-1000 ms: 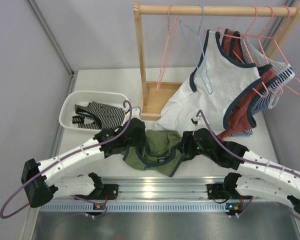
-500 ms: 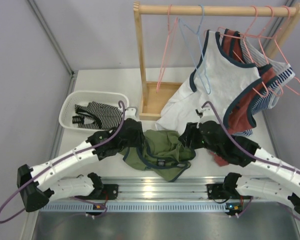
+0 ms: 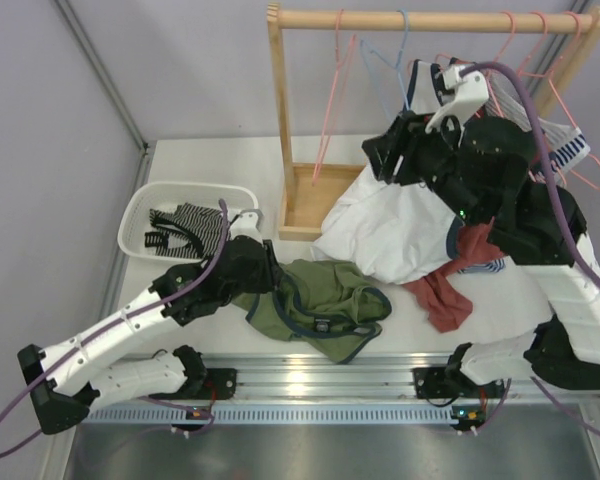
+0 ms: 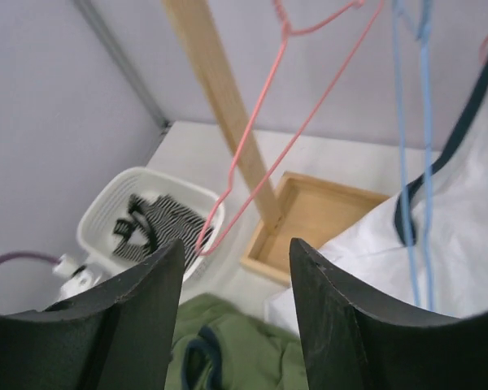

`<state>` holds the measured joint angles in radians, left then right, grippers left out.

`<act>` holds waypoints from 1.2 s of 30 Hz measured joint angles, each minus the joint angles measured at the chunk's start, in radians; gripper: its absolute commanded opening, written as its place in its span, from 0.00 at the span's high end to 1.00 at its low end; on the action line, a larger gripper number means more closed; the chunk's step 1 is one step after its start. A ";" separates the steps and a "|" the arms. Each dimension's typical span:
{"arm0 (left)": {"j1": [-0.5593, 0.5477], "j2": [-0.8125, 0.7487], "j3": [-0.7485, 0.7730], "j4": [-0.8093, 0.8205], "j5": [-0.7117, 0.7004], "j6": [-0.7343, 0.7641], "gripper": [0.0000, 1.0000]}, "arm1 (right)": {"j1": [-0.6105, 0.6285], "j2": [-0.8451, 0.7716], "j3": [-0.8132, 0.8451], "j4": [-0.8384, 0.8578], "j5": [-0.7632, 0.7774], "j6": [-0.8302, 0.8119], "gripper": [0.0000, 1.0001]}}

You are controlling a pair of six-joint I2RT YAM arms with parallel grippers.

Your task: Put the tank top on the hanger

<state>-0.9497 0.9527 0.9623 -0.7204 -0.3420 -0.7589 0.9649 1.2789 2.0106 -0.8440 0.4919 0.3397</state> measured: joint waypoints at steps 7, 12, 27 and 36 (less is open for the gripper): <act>0.000 -0.002 0.068 -0.006 0.007 0.027 0.62 | -0.333 0.171 0.210 -0.046 -0.168 -0.147 0.44; 0.000 -0.002 0.093 -0.006 0.010 0.047 0.62 | -0.519 0.223 0.217 -0.041 -0.409 -0.219 0.43; 0.000 -0.001 0.100 -0.015 0.013 0.068 0.62 | -0.606 0.338 0.208 -0.011 -0.593 -0.304 0.50; 0.000 0.003 0.108 -0.030 0.012 0.067 0.62 | -0.606 0.378 0.190 0.013 -0.592 -0.326 0.59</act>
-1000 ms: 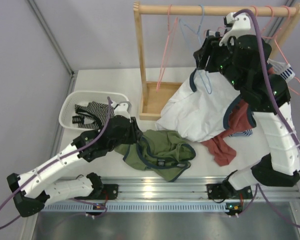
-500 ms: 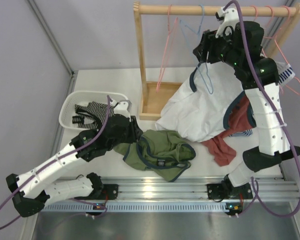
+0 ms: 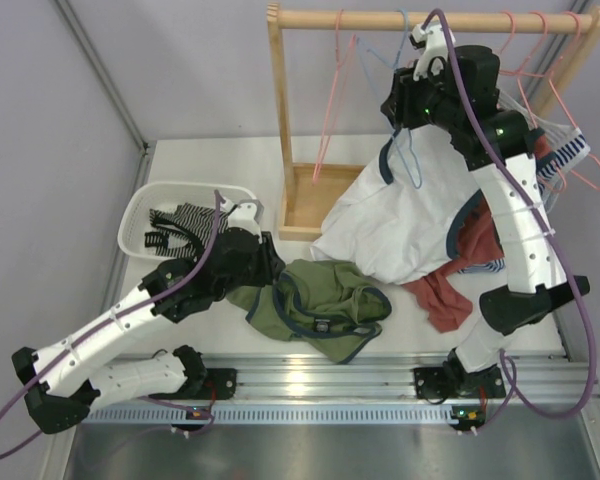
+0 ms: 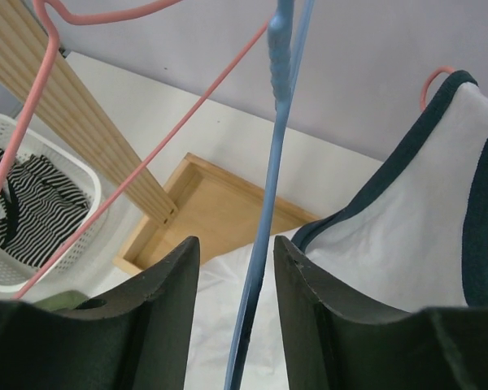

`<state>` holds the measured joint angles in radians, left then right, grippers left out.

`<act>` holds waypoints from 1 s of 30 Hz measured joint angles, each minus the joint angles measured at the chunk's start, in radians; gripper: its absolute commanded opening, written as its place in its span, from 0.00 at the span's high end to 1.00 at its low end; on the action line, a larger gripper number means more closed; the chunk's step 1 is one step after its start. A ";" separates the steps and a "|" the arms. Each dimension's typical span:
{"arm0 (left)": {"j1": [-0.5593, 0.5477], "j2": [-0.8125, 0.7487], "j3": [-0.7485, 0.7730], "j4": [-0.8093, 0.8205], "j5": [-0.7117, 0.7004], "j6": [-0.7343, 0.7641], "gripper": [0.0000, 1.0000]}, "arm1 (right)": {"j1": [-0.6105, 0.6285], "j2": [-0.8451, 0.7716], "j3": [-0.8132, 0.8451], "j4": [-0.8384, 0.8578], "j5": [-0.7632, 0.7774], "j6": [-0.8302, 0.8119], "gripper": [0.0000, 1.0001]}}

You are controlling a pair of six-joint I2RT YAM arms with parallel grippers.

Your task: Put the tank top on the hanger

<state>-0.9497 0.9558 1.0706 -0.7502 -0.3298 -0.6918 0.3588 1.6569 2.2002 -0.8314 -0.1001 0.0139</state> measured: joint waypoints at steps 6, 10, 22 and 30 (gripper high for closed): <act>0.000 0.003 0.008 -0.013 0.000 -0.001 0.62 | 0.000 0.019 -0.007 0.016 0.000 -0.023 0.59; 0.000 0.005 0.008 -0.014 0.000 -0.002 0.62 | 0.000 0.020 -0.014 0.026 0.002 -0.032 0.65; 0.000 0.031 0.018 -0.014 0.000 -0.009 0.62 | -0.002 0.019 -0.027 0.051 0.048 -0.048 1.00; 0.000 0.031 0.024 -0.014 0.000 -0.013 0.63 | -0.002 -0.018 -0.082 0.095 0.114 -0.047 1.00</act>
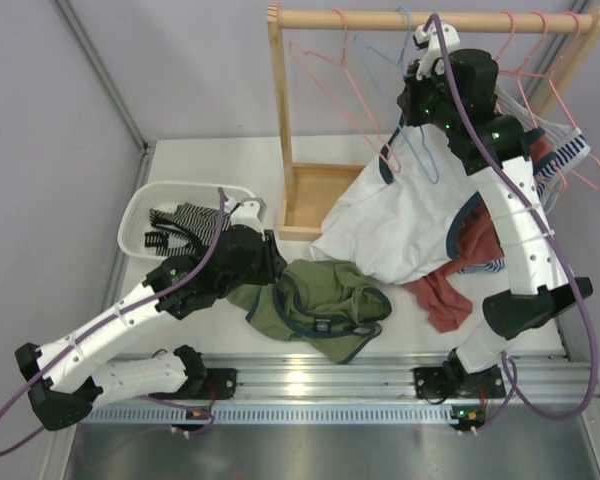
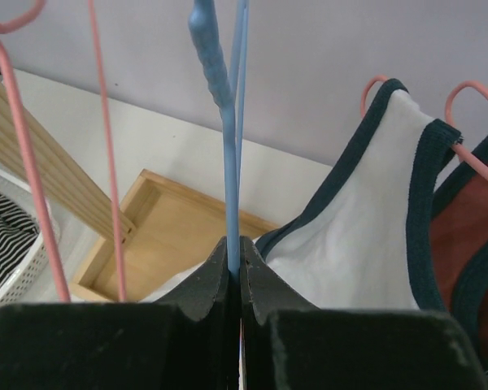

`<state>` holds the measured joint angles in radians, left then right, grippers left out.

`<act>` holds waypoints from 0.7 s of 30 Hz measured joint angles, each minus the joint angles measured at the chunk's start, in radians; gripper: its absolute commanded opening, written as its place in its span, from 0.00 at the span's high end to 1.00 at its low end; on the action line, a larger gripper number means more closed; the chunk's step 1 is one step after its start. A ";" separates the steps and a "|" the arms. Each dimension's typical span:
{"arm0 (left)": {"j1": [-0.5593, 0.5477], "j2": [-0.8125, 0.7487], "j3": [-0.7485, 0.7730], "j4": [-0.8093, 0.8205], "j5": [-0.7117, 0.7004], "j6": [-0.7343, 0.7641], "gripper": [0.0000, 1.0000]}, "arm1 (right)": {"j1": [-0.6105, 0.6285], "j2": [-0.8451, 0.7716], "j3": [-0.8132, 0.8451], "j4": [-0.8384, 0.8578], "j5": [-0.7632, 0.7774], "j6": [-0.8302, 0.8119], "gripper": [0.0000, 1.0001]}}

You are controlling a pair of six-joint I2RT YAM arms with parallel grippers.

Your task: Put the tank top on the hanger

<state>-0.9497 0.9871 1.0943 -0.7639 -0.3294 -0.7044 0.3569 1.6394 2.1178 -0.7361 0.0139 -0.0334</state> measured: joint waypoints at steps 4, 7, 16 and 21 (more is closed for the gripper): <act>0.000 0.005 0.000 0.000 0.000 0.000 0.63 | 0.000 -0.038 -0.030 0.039 0.028 0.006 1.00; 0.000 0.009 0.000 0.000 0.000 0.000 0.63 | 0.000 -0.064 -0.042 0.069 0.043 0.011 1.00; 0.000 0.009 0.000 0.000 0.000 0.000 0.62 | 0.000 -0.187 -0.157 0.130 0.067 0.036 1.00; 0.000 0.009 0.000 0.000 0.000 0.000 0.61 | 0.000 -0.278 -0.259 0.123 0.072 0.067 1.00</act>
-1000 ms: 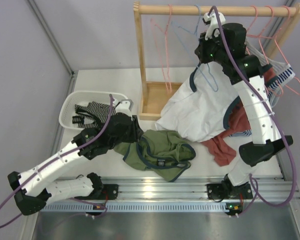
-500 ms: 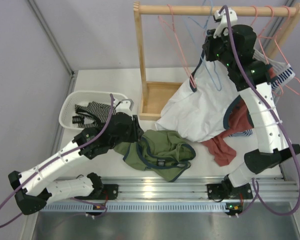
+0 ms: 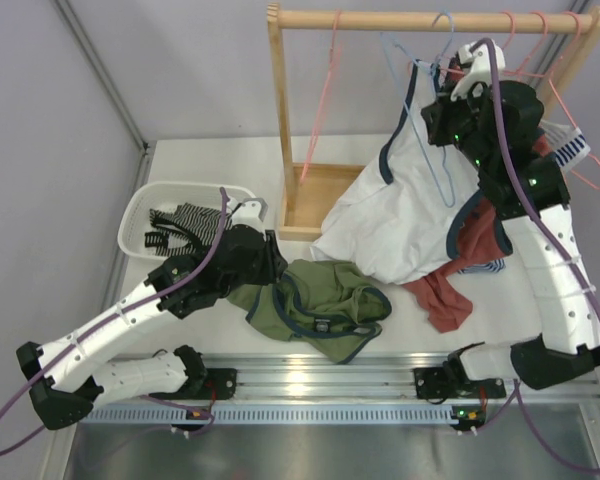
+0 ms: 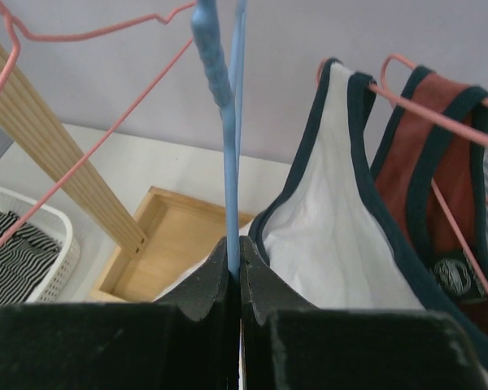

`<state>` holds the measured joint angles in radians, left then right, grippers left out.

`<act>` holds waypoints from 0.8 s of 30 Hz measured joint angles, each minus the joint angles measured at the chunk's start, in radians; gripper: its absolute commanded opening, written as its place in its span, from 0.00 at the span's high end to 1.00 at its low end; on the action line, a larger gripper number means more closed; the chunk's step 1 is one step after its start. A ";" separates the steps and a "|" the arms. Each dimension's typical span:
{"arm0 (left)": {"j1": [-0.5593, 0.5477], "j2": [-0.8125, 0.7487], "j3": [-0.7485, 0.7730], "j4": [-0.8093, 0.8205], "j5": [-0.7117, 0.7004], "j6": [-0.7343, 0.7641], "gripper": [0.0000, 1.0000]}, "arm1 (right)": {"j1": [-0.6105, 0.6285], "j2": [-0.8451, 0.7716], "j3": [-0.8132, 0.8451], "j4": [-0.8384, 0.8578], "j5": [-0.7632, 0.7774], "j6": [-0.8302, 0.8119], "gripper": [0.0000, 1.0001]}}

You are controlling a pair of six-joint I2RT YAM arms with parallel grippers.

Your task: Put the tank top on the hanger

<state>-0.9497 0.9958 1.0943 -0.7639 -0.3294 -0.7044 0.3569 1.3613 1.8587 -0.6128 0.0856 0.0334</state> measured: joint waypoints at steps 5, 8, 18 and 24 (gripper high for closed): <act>0.000 0.000 -0.001 0.000 -0.006 -0.007 0.60 | 0.000 -0.166 -0.163 -0.037 -0.017 0.045 1.00; 0.000 0.000 -0.013 -0.003 -0.029 -0.026 0.61 | 0.000 -0.278 -0.258 -0.066 -0.048 0.071 1.00; 0.000 0.003 -0.168 -0.026 -0.053 -0.114 0.61 | 0.017 -0.584 -0.676 -0.176 -0.267 0.164 1.00; 0.000 0.043 -0.228 -0.022 -0.045 -0.133 0.61 | 0.158 -0.657 -0.864 -0.209 -0.339 0.232 1.00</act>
<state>-0.9497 1.0393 0.8665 -0.7856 -0.3748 -0.8375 0.5152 0.7044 0.9943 -0.8223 -0.2531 0.2657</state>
